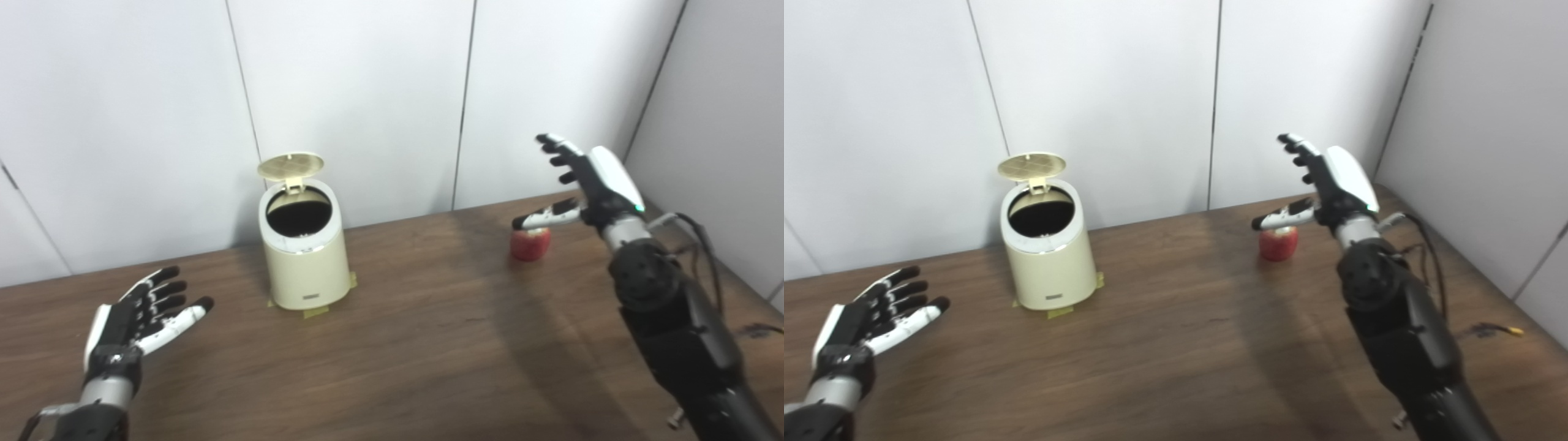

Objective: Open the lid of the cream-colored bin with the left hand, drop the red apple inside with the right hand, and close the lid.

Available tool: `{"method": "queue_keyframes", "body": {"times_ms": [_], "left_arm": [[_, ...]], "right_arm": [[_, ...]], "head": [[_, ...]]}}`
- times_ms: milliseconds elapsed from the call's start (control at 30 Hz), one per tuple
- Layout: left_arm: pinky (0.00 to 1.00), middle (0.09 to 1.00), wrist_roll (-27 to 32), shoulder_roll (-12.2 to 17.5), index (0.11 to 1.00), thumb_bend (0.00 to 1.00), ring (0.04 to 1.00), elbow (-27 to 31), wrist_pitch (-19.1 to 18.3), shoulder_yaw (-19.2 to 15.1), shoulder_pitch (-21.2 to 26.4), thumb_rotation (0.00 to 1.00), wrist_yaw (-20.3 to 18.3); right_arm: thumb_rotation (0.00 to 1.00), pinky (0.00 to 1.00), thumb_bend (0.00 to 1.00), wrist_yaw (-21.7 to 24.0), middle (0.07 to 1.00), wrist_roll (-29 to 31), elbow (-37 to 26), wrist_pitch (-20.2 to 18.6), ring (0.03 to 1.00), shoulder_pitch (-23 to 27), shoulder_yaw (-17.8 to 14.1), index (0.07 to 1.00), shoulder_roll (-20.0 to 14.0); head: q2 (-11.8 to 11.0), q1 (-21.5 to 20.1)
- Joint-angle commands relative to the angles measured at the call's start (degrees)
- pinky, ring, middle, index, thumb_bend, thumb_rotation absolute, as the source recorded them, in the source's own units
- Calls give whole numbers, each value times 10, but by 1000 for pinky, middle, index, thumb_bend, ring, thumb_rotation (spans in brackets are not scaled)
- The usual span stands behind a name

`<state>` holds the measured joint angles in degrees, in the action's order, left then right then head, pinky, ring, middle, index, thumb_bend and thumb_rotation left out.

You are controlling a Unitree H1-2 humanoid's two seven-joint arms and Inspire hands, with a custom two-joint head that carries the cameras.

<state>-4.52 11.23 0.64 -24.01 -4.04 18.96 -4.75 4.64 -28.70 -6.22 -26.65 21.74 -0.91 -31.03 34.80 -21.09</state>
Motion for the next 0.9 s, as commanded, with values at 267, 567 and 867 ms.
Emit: {"method": "queue_keyframes", "body": {"times_ms": [267, 567, 867], "left_arm": [[818, 820, -3, 42, 858, 715, 820, 40, -9, 3, 13, 189, -13], [800, 828, 12, 47, 863, 717, 821, 60, -23, -9, 9, 169, -20], [741, 824, 11, 47, 869, 681, 801, 72, -29, -16, 5, 124, -22]], "right_arm": [[97, 730, 931, 68, 887, -90, 116, -3, 887, 104, 19, 867, -18], [65, 787, 929, 58, 899, -95, 205, 4, 919, 144, 61, 861, -29], [108, 772, 918, 71, 901, -119, 257, -2, 925, 165, 94, 862, -38]], "head": [[3, -12], [2, -13], [5, -20]]}}
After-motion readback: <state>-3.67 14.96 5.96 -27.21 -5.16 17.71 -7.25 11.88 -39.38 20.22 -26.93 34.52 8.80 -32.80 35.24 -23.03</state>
